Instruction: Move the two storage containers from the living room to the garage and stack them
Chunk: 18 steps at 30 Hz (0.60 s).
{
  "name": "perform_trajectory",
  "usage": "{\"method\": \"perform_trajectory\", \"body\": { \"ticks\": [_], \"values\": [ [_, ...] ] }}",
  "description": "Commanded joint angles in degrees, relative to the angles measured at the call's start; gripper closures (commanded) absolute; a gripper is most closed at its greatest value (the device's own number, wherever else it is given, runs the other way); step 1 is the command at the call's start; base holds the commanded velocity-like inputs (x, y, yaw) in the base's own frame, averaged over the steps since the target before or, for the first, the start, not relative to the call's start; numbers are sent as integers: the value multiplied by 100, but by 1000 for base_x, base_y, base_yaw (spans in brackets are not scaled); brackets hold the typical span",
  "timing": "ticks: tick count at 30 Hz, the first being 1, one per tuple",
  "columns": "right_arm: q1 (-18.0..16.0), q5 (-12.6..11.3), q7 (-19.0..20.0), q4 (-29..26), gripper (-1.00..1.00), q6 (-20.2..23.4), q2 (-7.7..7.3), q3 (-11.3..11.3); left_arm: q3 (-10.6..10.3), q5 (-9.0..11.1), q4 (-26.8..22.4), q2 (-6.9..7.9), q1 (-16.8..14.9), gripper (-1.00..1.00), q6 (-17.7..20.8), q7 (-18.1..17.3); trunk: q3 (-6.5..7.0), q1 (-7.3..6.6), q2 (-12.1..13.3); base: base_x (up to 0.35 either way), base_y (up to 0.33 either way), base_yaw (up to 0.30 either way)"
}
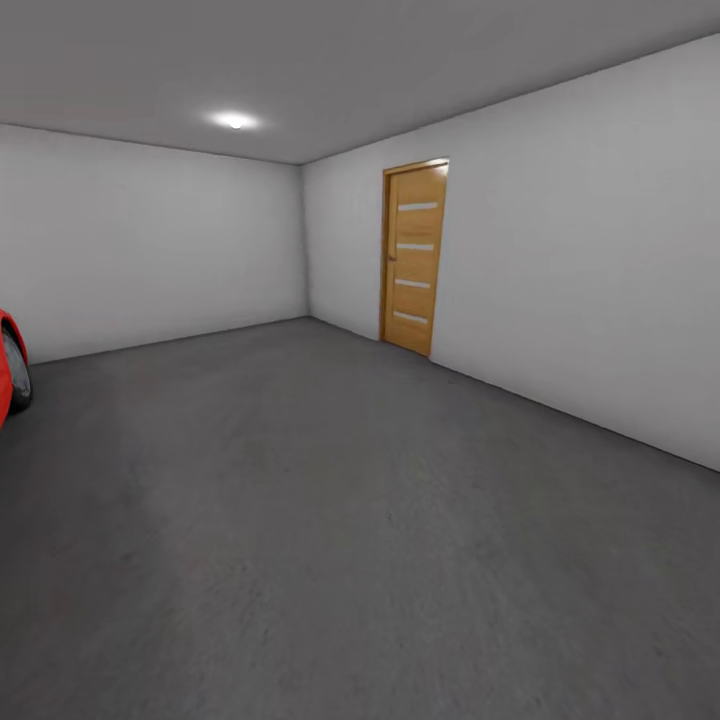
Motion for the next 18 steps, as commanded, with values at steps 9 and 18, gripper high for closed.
{"method": "perform_trajectory", "body": {
  "ticks": [9,18],
  "values": [
    [-1,19,-7,1,-100,-16,-1,8,7,111,6,-1,-2,-100,-14,2,-5,3,-2,322,0,0],
    [-1,19,-7,1,-100,-16,-1,8,8,118,0,-9,-2,-100,-26,2,-5,3,-2,322,0,0]
  ]
}}
